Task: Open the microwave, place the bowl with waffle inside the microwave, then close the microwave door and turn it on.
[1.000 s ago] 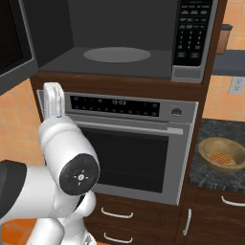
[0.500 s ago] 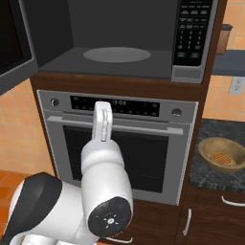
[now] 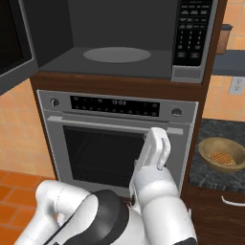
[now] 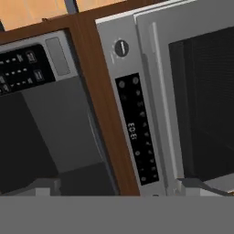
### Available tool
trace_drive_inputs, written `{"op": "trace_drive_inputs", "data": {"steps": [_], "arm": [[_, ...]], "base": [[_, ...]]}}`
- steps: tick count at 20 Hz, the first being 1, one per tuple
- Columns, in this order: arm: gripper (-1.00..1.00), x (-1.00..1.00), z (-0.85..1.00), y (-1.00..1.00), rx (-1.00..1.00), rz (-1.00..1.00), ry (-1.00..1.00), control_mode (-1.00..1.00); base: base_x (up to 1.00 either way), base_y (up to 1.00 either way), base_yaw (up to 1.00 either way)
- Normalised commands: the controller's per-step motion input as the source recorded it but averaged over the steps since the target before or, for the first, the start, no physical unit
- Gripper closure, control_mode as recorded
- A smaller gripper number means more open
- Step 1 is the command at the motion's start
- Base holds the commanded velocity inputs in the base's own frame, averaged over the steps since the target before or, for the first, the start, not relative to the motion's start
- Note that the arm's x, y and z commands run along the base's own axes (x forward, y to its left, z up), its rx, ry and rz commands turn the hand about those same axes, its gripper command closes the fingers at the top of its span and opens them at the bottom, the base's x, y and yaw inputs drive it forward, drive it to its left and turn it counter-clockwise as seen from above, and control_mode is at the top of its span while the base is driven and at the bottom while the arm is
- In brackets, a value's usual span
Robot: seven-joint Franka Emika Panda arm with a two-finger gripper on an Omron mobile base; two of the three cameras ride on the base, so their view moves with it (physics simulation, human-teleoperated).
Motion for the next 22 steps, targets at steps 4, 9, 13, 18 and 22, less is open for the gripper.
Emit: {"op": "trace_drive_inputs", "data": {"steps": [4,9,13,18,22], "arm": [[-1.0,0.21,-0.25,-1.0,0.01,0.08,0.03,-1.0],[-1.0,0.44,-0.59,-1.0,0.0,0.1,0.09,-1.0],[-1.0,0.52,-0.74,-0.99,0.0,0.12,0.07,-1.0],[-1.0,0.66,-0.64,-0.78,-0.14,0.09,0.11,-1.0],[-1.0,0.54,-0.66,-0.77,-0.17,0.09,0.08,-1.0]], "base": [[0.0,0.0,0.0],[0.0,0.0,0.0],[0.0,0.0,0.0],[0.0,0.0,0.0],[0.0,0.0,0.0]]}}
